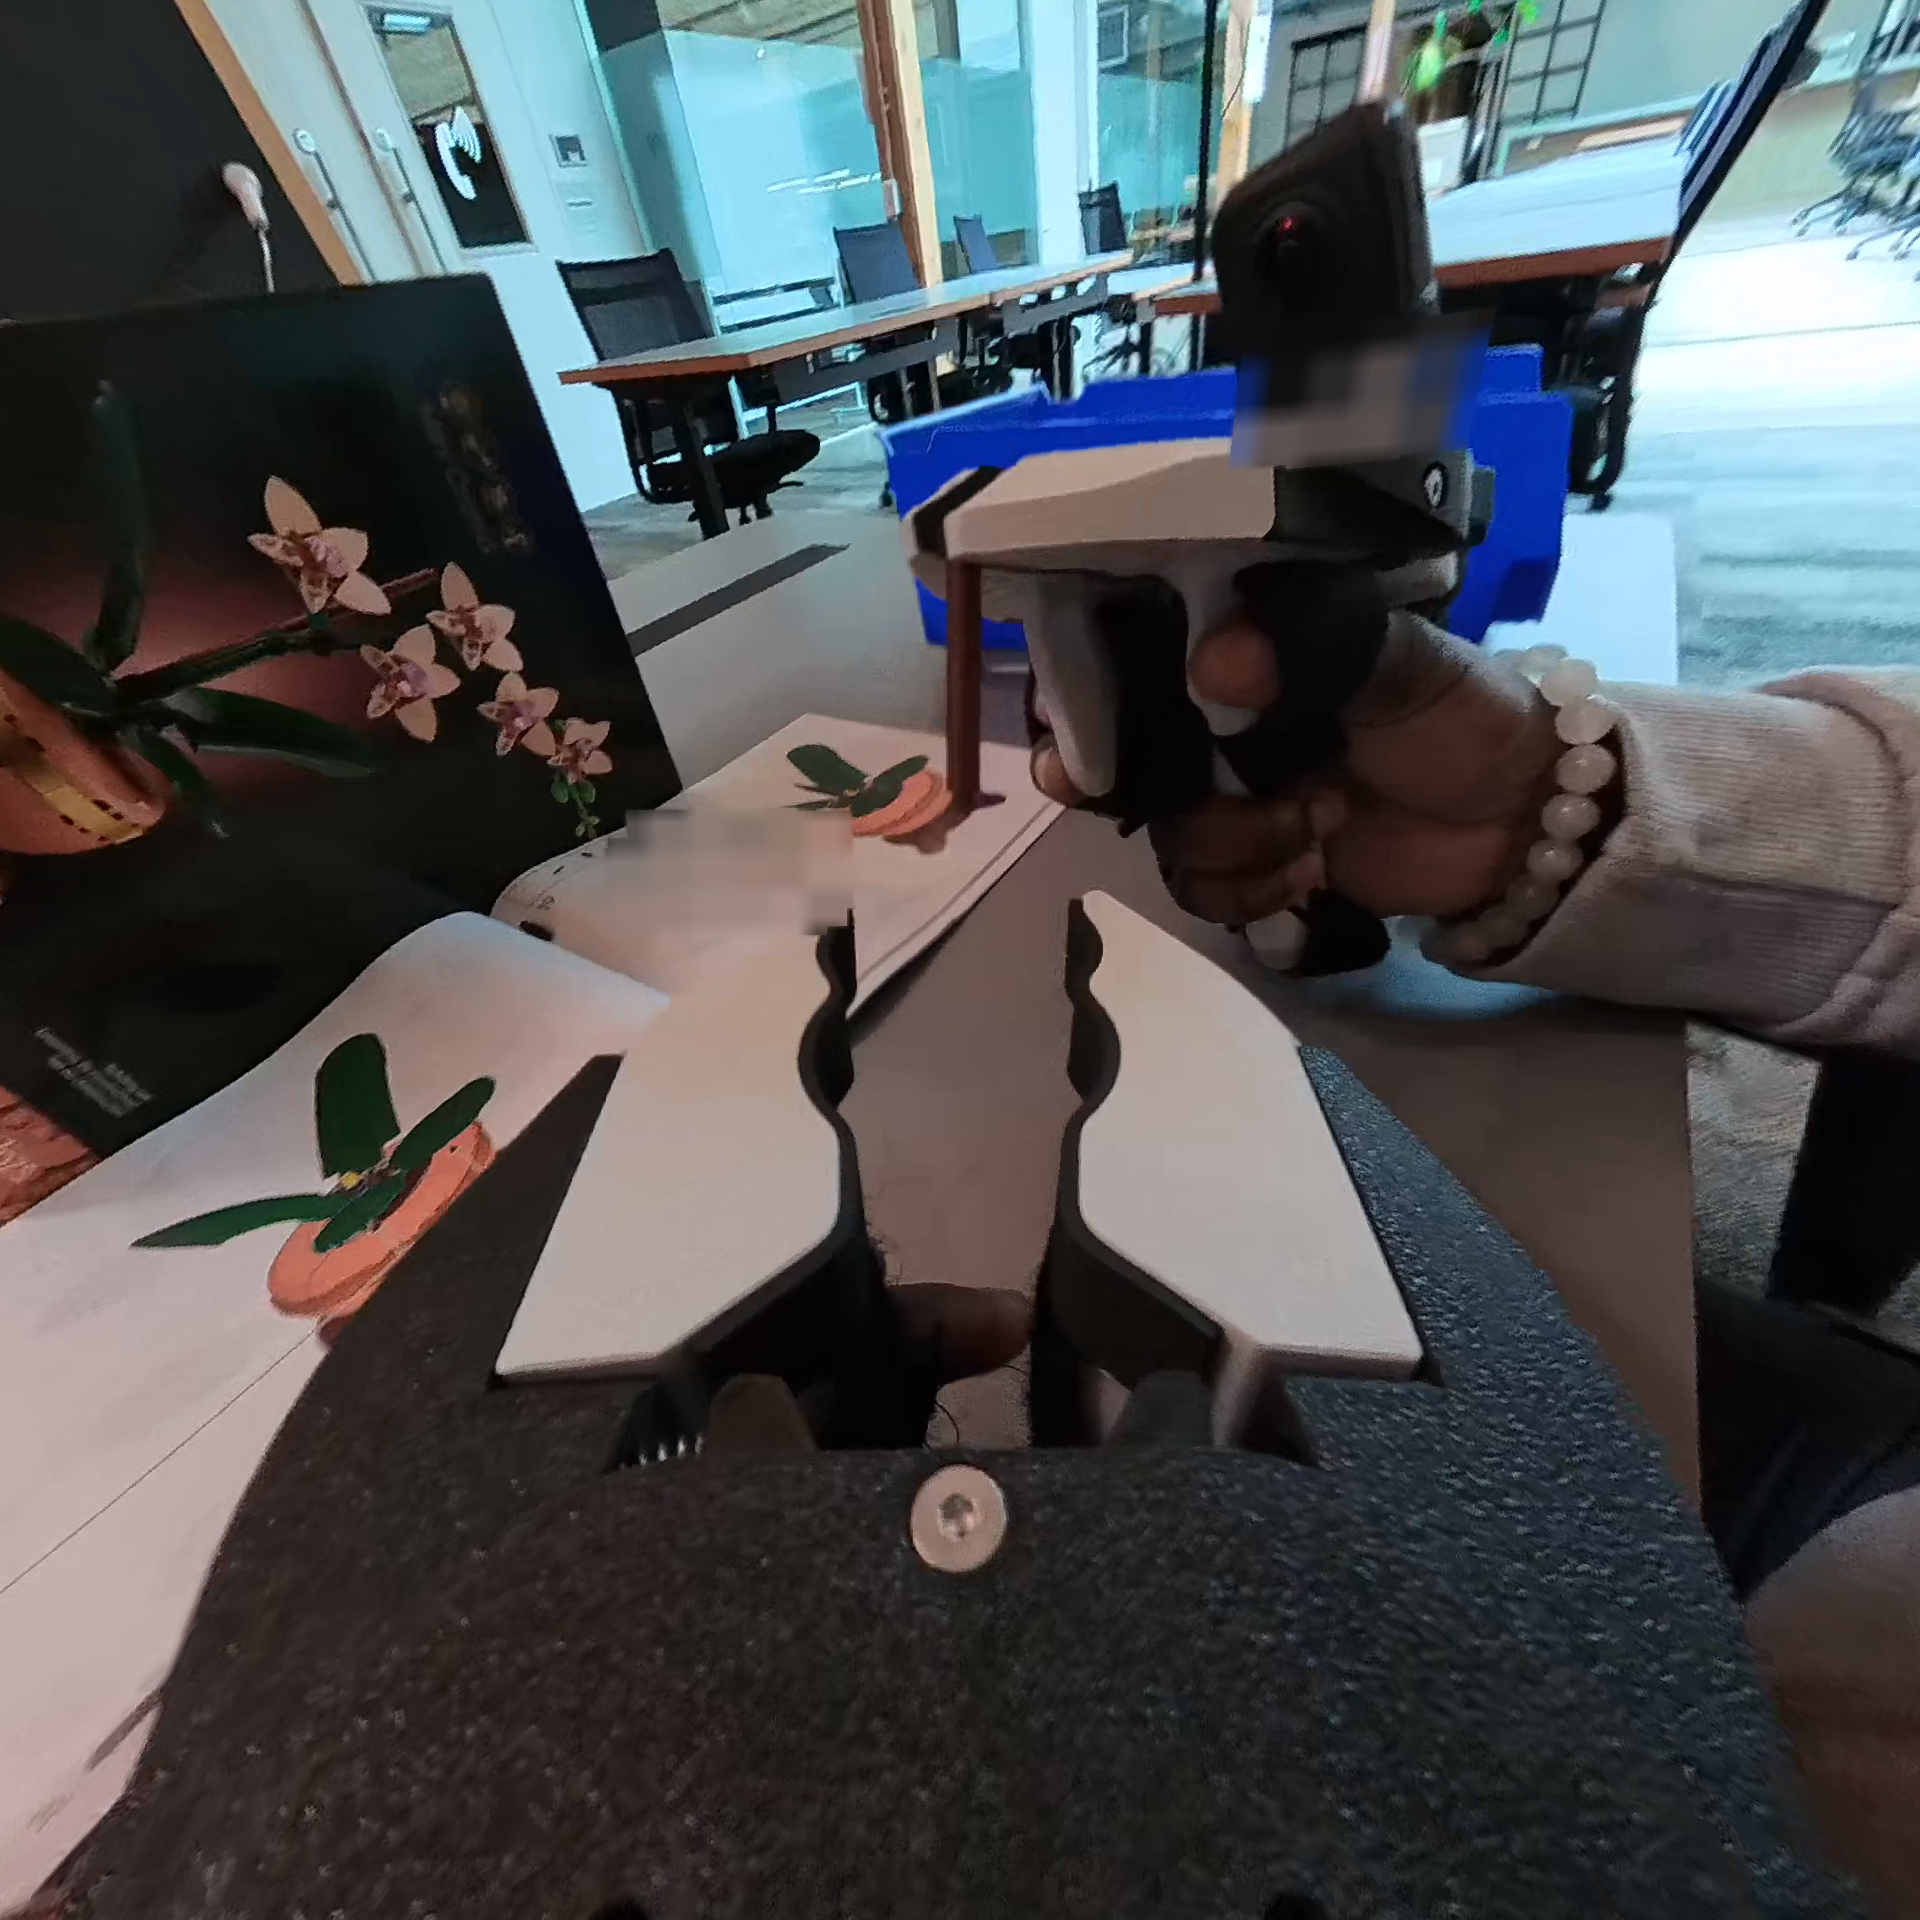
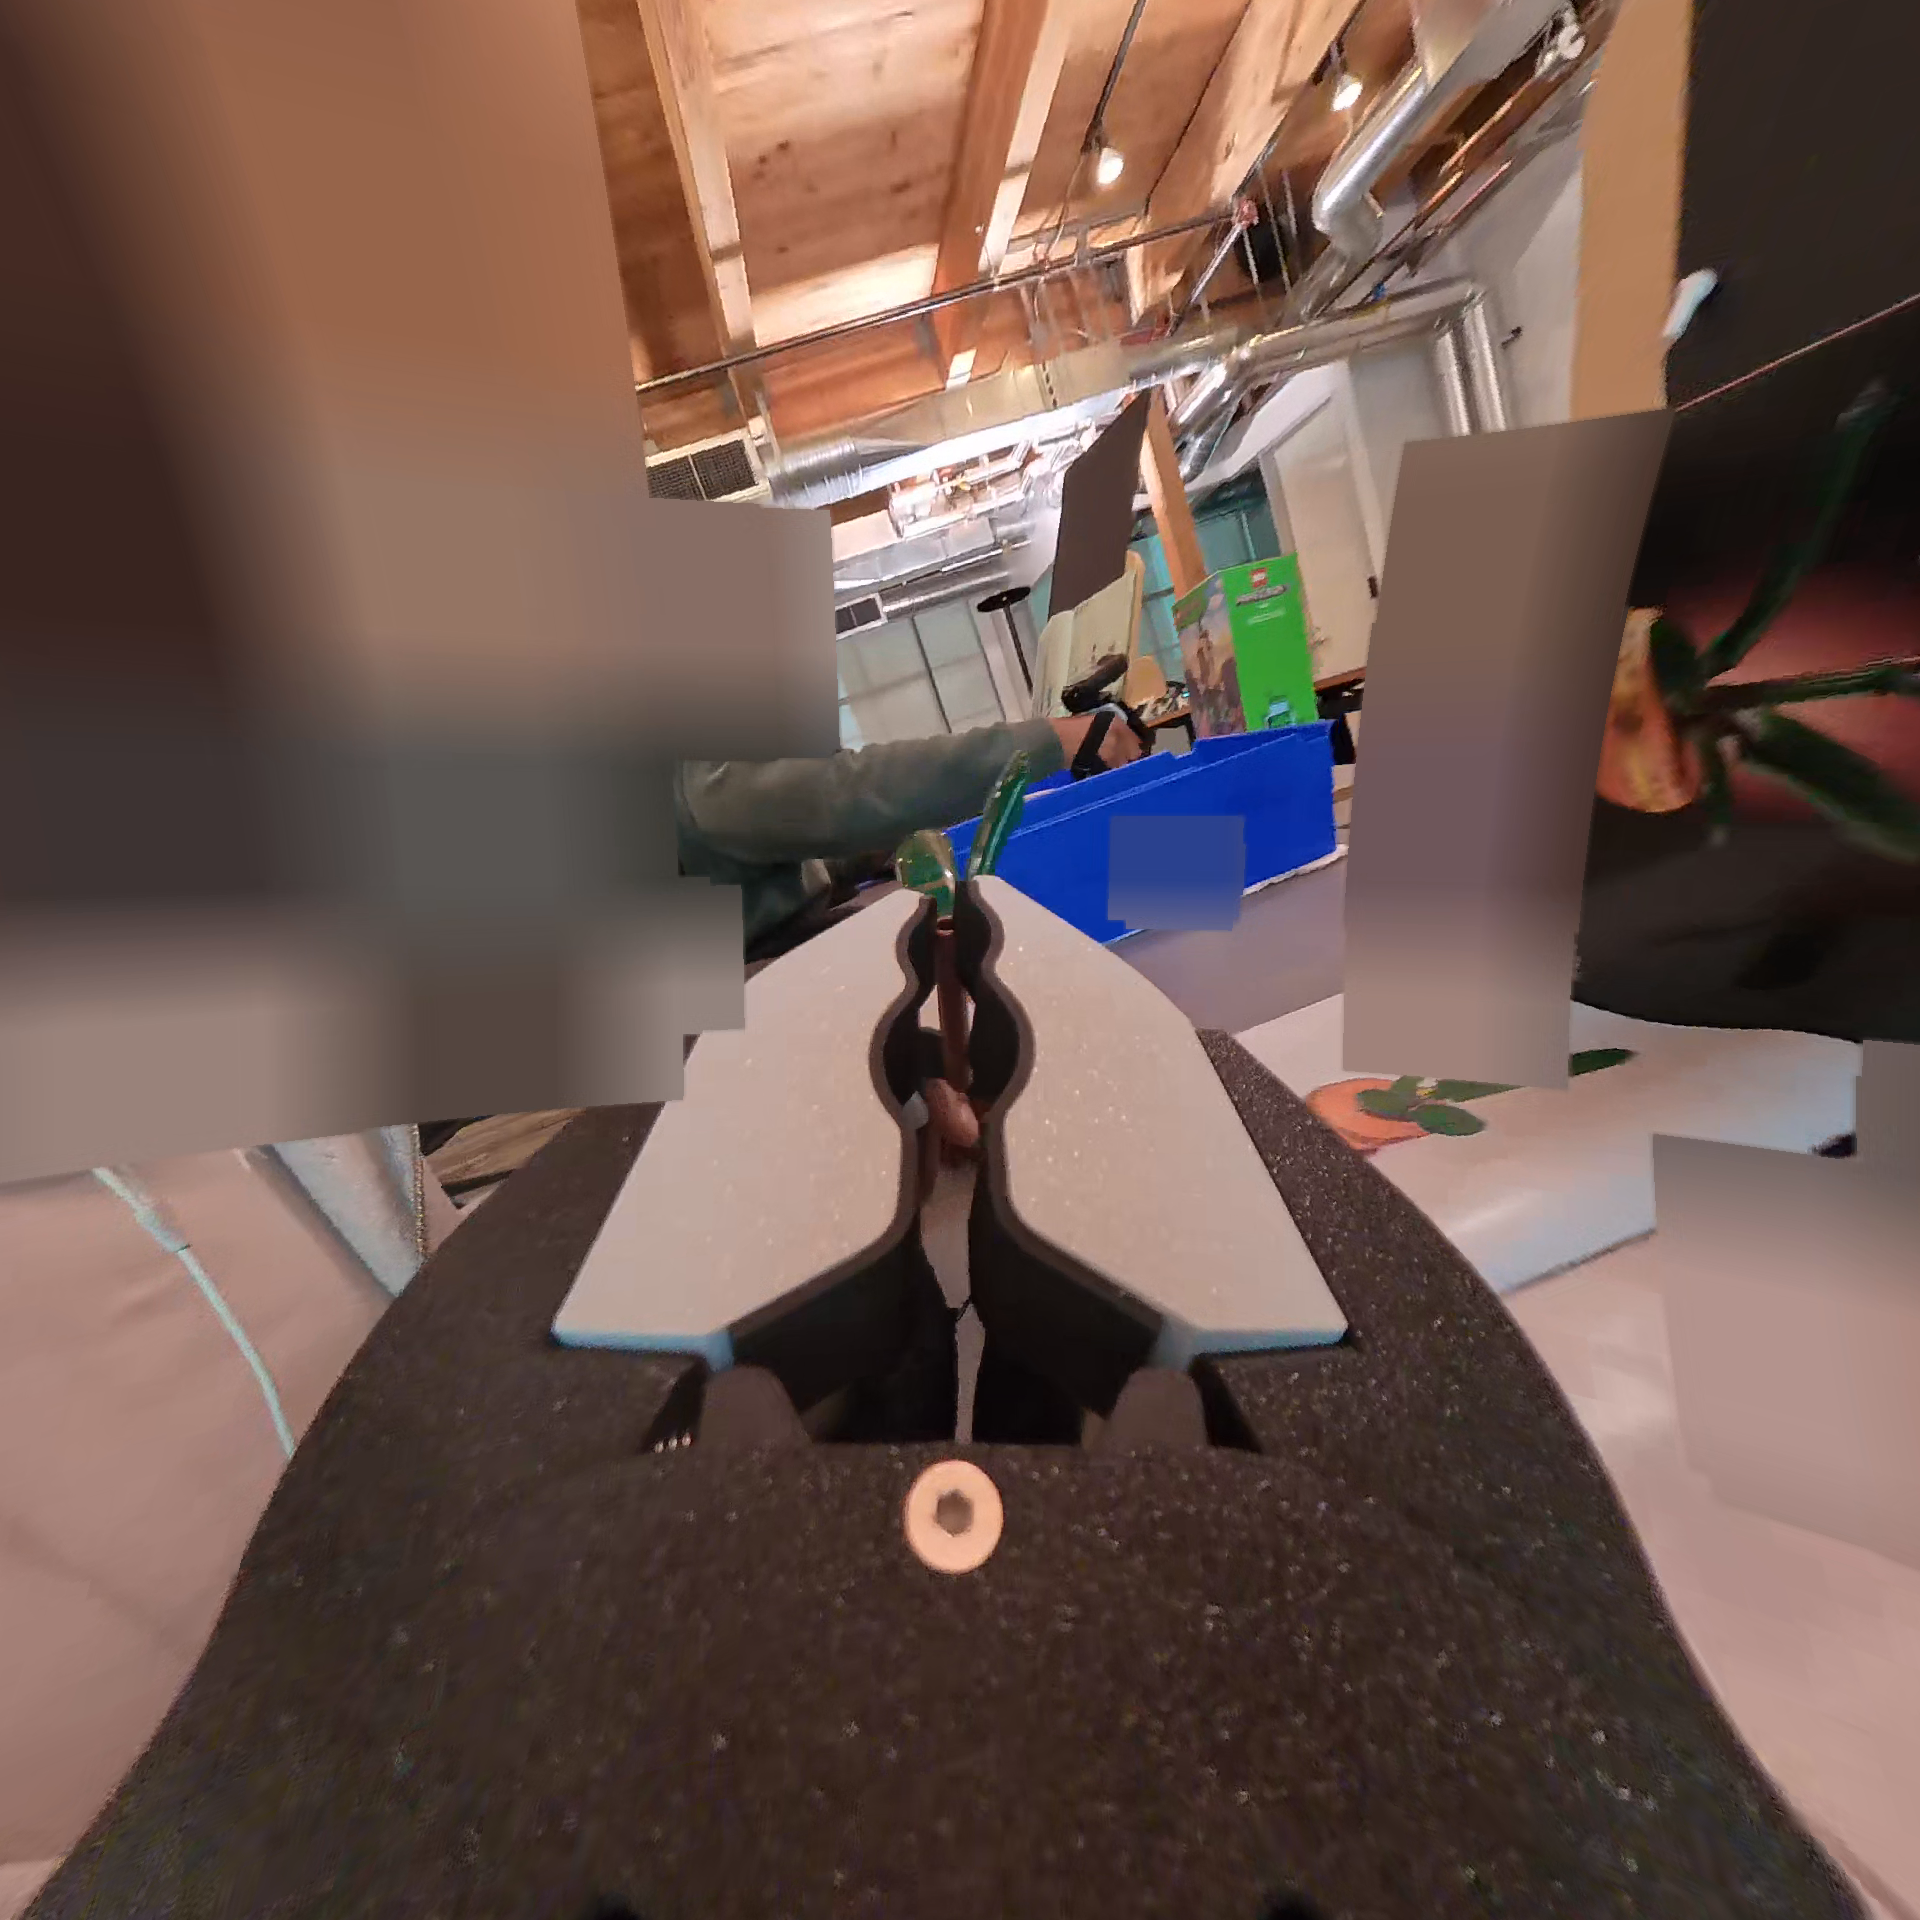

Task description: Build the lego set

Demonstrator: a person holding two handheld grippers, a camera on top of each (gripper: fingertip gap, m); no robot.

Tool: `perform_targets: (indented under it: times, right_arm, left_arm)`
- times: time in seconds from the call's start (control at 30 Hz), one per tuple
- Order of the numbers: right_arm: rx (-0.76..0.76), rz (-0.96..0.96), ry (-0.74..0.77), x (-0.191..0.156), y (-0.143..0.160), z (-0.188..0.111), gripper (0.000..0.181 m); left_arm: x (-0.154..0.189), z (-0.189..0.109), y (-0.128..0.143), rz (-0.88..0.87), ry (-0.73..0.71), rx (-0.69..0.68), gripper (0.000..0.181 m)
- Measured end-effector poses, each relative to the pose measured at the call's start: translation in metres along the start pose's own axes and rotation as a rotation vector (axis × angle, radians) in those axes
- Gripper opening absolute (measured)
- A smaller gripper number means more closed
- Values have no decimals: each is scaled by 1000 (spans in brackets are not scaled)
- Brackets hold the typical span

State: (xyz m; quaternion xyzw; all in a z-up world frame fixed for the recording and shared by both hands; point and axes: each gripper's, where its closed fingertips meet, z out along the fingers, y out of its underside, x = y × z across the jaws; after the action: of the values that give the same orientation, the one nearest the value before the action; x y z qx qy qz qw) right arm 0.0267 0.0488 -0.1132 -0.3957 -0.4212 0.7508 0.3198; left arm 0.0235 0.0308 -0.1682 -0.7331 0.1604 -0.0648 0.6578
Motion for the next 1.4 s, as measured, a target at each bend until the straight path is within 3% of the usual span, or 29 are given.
perform_targets:
  times: [0.17,0.3,0.37,0.5,0.6,0.77,1.4]
  right_arm:
    - [-76,-42,198,44,-13,-23,3]
    - [-405,-63,422,99,-7,-33,3]
    - [-591,2,426,121,8,-31,3]
    - [-698,313,324,148,27,-21,4]
    - [-630,463,290,163,32,-20,4]
    - [-646,586,306,178,46,-34,4]
    - [-628,628,304,189,46,-44,4]
  left_arm:
    - [-2,17,-7,-94,77,24,37]
    - [4,24,-6,-53,133,37,34]
    - [8,23,-5,-36,148,55,32]
    - [14,18,-7,35,145,82,29]
    - [14,17,-6,54,137,83,28]
    - [13,14,-7,43,128,96,28]
    - [10,16,-7,-34,130,86,27]
